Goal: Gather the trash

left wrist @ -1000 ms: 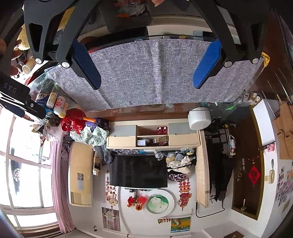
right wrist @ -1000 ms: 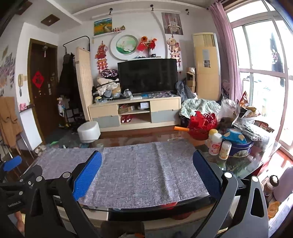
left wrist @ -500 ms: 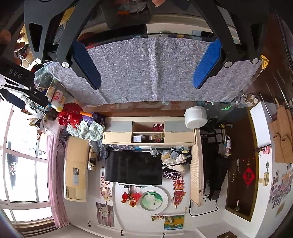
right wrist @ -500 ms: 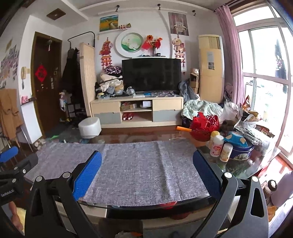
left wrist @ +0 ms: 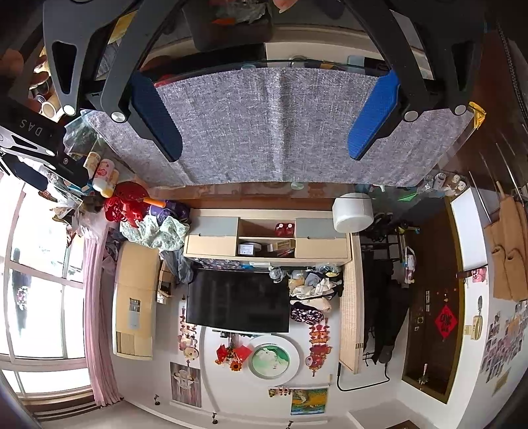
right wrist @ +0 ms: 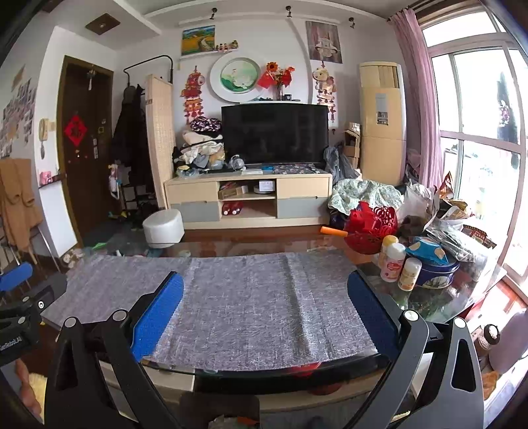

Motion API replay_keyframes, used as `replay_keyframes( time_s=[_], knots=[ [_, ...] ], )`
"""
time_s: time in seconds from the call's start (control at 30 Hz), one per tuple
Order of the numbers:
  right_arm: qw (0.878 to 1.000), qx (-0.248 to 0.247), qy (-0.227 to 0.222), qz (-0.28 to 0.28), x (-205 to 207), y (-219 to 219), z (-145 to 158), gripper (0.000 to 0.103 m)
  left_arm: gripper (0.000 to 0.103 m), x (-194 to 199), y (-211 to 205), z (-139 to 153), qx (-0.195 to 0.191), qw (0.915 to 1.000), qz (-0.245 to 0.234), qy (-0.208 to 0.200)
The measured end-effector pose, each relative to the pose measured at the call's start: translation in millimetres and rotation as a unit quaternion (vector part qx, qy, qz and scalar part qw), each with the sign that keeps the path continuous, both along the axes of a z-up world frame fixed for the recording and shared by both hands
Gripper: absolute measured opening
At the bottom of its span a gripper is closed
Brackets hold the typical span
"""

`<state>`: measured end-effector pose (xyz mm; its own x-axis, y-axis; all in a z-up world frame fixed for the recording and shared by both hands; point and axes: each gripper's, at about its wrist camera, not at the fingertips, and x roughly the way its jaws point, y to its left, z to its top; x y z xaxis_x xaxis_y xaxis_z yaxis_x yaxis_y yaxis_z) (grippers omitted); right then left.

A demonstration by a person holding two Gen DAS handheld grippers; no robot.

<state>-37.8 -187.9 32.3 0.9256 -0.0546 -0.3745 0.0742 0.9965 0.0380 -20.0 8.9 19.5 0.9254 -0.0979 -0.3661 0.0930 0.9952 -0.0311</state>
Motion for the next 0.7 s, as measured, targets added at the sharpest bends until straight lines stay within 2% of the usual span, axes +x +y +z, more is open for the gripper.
replay_keyframes(
  time_s=[0.7],
  knots=[
    [1.000,0.007,0.003,-0.001,1.2,0.7,-1.0,0.100,0.095,-3.5,-1.7,1.9,-0.002,1.0000,0.002,-0.001]
  ],
)
